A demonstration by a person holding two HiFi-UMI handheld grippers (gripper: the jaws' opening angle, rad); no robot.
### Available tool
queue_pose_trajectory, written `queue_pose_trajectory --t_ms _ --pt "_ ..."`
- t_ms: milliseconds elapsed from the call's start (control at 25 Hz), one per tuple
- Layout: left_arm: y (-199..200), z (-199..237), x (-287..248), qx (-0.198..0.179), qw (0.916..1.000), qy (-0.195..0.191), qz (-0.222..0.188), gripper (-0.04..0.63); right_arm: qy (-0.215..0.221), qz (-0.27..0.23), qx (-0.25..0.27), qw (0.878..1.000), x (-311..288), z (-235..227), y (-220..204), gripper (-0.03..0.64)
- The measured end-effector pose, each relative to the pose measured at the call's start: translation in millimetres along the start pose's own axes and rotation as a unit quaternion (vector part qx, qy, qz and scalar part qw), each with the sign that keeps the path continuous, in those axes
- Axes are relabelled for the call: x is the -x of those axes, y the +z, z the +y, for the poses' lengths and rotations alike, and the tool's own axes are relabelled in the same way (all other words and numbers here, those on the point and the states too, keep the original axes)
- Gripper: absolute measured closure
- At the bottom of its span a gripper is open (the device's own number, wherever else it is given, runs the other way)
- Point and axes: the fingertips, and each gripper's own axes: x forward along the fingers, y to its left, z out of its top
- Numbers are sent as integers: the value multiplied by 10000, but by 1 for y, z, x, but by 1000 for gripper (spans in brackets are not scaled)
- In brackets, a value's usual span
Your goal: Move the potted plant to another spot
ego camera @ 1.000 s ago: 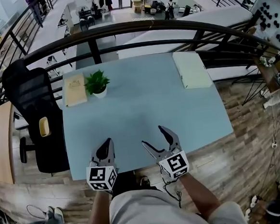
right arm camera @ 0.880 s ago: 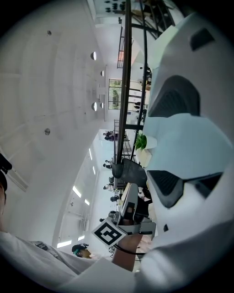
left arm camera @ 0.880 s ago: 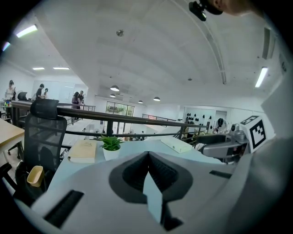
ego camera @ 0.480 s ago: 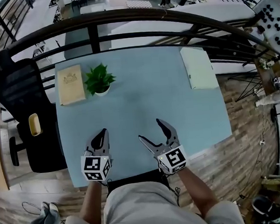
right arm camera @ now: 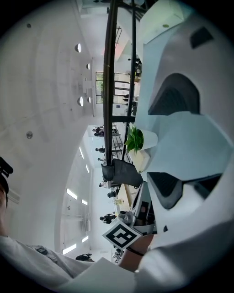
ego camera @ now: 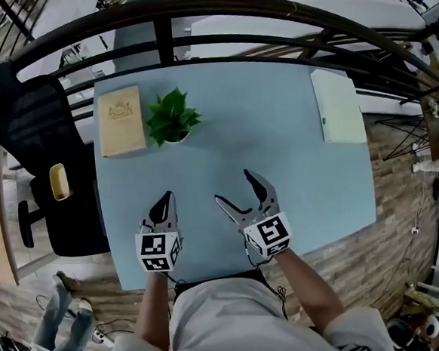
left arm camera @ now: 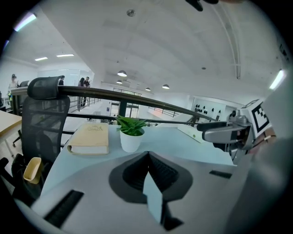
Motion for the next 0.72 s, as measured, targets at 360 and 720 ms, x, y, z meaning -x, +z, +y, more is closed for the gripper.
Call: queue_pose_trajectory --t_ms 360,720 --pt "-15 25 -22 138 9990 404 161 584 464 -3 106 9989 -67 -5 -5 221" --pt "-31 38 -49 298 9979 505 267 584 637 -80 -23 9979 -123 -12 -8 215"
